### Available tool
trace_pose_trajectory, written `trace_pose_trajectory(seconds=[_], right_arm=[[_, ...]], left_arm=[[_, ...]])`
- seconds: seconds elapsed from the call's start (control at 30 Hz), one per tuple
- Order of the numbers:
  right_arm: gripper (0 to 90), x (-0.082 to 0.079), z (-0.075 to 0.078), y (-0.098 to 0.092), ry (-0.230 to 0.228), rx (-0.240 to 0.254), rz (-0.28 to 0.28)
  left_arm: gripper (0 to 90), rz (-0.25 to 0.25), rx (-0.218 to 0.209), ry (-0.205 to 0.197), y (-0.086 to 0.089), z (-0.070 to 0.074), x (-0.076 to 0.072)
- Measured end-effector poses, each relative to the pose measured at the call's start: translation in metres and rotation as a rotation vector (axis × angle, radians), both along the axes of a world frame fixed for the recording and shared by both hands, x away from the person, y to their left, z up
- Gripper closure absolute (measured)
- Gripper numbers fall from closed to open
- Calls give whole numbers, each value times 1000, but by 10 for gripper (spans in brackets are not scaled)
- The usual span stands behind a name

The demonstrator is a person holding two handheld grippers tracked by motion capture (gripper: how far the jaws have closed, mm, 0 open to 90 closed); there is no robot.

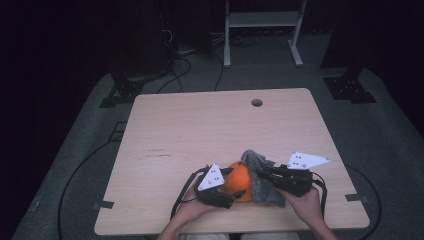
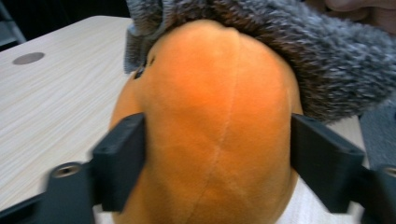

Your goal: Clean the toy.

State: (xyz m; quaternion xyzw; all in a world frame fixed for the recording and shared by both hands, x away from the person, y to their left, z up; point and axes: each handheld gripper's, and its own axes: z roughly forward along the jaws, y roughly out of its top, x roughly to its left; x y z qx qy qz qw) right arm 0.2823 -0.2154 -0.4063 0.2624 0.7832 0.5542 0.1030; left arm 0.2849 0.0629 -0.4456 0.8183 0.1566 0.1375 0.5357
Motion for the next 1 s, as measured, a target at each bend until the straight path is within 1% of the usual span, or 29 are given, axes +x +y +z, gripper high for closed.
trace_pose_trajectory(seconds=[0.07, 0.1, 0.13, 0.2, 0.23, 0.27, 0.3, 0.33, 0.4, 0.43, 0.47, 0.5, 0.53, 0.57, 0.63, 0.67, 0.7, 0.73, 0.77, 0.8, 0.83, 0.87, 0.9, 0.97, 1.0], right_arm=[[829, -1, 2, -1, 6, 20, -3], [829, -3, 4, 1, -1, 26, 6], [829, -6, 7, 5, -16, 25, 23], [829, -14, 12, 14, -51, -1, 45], [830, -15, 13, 18, -64, -18, 49], [830, -13, 11, 17, -64, -22, 44], [830, -9, 10, 14, -52, -7, 39], [830, -3, 7, 6, -19, 23, 21], [830, 5, 1, -7, 8, 4, -44], [830, 5, 1, -7, 8, 4, -44], [830, 9, -3, -15, 43, 13, -64], [830, 7, -1, -15, 35, 25, -60], [829, 3, 3, -13, 21, 37, -46], [830, -1, 7, -9, 0, 45, -22], [829, -8, 16, 2, -39, 39, 24], [829, -10, 18, 6, -52, 30, 32], [829, -12, 19, 8, -56, 38, 43], [829, -13, 20, 9, -50, 55, 50], [829, -13, 20, 9, -47, 63, 53], [829, -12, 18, 8, -39, 59, 50], [829, -10, 16, 7, -32, 53, 47], [829, -7, 11, 7, -14, 39, 43], [829, -6, 7, 6, -3, 35, 42], [829, 1, 0, 1, 23, 58, 37], [829, 3, -1, -3, 33, 49, 18]], left_arm=[[359, 13, 0, -17, 0, 1, -1], [385, 19, -1, -30, -1, 3, -3], [400, 23, -1, -35, -2, 4, -4], [419, 27, 9, -44, -4, 6, -6], [428, 27, 2, -41, -3, 7, -7], [441, 23, -9, -32, -2, 8, -7], [448, 24, -20, -20, 1, 10, -6], [449, 28, -18, -22, 3, 11, -5], [449, 33, -21, -28, 5, 12, -5], [450, 33, -21, -28, 5, 12, -5], [451, 33, -18, -30, 6, 12, -5], [452, 33, -15, -34, 5, 12, -5], [453, 32, -21, -32, 4, 12, -5], [455, 30, -24, -31, 3, 13, -5], [461, 18, -49, -15, 3, 14, -6], [464, 9, -61, -7, 3, 16, -6], [464, 2, -65, -7, 4, 19, -8], [465, 2, -65, -7, 4, 19, -8], [465, 0, -60, 8, 5, 18, -7], [465, 3, -53, 19, 6, 17, -6], [465, 6, -41, 40, 6, 12, -4], [466, 6, -49, 52, 6, 10, -4], [467, 7, -49, 59, 7, 10, -2], [465, 12, -46, 64, 8, 10, -2], [463, 19, -58, 76, 8, 10, 0]])
